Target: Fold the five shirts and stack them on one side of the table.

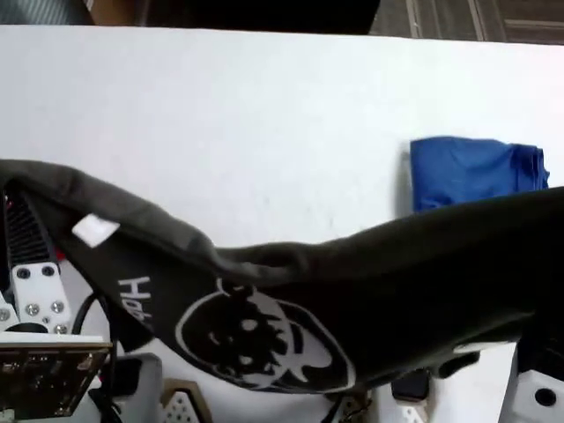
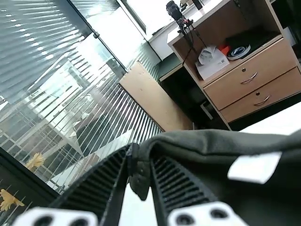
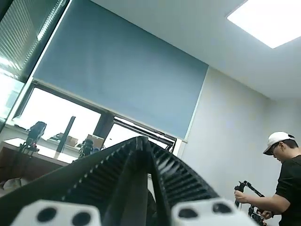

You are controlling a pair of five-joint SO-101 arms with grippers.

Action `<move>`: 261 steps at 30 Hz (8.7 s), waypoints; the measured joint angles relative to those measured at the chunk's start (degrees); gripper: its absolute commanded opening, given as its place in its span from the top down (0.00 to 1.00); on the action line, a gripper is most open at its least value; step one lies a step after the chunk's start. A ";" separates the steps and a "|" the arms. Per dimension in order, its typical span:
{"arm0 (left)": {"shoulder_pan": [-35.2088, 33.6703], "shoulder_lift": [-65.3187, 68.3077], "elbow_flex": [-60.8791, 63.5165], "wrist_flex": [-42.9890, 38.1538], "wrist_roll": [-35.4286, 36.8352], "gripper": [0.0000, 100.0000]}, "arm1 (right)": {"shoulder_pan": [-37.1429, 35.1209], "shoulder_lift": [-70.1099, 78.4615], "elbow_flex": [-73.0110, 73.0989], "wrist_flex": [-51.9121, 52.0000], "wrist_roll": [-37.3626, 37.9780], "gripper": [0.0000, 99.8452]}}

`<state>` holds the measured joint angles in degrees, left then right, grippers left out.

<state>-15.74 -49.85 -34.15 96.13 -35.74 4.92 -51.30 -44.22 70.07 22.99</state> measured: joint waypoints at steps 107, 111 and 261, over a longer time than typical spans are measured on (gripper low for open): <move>3.78 49.76 40.53 5.10 -10.64 0.97 | -13.80 10.20 66.37 21.45 3.69 0.98; 3.78 48.00 46.15 2.73 -11.87 0.97 | -13.71 3.16 74.99 21.01 6.42 0.98; 5.45 96.18 -9.14 -2.20 3.87 0.82 | -9.05 81.58 28.48 4.75 13.54 0.81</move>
<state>-10.29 46.33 -43.30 93.93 -31.87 -4.13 30.29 -15.74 74.81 36.53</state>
